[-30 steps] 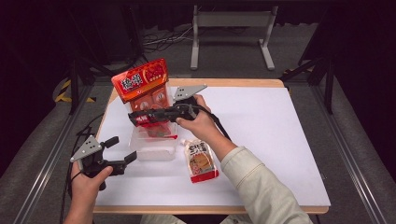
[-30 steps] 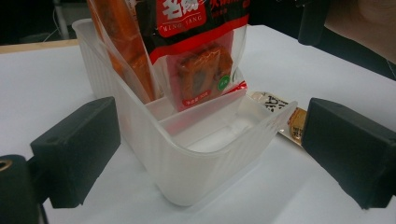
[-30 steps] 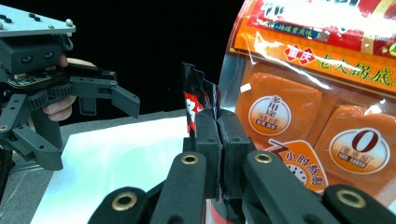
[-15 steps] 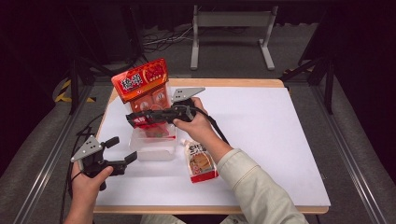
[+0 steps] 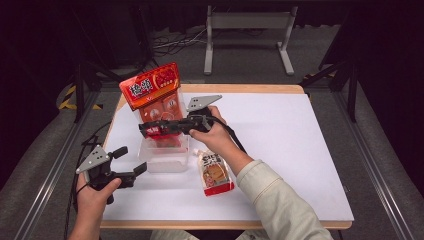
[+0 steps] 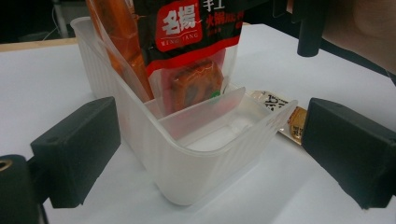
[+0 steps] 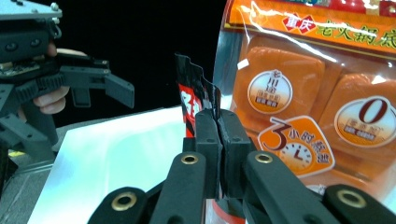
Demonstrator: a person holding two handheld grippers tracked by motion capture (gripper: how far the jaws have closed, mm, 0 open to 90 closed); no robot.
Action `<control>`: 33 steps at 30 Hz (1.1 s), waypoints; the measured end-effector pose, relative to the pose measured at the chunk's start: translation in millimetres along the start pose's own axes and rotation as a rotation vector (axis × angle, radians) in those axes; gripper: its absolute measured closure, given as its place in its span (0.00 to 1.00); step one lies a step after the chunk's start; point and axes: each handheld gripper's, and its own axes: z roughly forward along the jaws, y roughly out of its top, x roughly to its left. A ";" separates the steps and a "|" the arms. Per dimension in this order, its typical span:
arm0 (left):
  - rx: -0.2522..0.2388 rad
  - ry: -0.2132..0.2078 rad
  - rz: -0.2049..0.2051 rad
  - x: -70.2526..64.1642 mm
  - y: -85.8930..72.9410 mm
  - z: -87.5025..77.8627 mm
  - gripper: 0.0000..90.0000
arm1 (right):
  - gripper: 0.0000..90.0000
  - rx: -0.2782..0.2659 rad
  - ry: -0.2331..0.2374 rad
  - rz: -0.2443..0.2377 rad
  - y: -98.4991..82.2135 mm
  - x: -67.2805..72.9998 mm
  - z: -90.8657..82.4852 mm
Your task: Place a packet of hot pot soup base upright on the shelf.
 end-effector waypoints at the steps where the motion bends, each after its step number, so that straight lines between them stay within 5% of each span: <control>1: 0.002 0.000 0.000 -0.2 -0.1 0.2 0.06 | 0.98 0.004 -0.003 0.000 -1.2 0.0 -1.8; 18: 0.008 -0.004 0.000 -1.0 -0.1 2.9 0.06 | 0.95 0.083 -0.015 0.014 -18.7 -2.1 -5.7; 22: 0.009 -0.005 0.000 -0.9 0.4 4.0 0.06 | 0.84 0.048 -0.034 0.014 -17.5 -0.7 -11.6; 25: 0.008 -0.006 0.002 -1.1 1.1 5.4 0.06 | 0.65 0.007 -0.060 0.010 -14.1 -1.0 -21.6; 33: 0.013 -0.011 0.005 -1.5 1.7 8.3 0.06 | 0.47 -0.042 -0.089 0.018 -10.5 -1.6 -41.9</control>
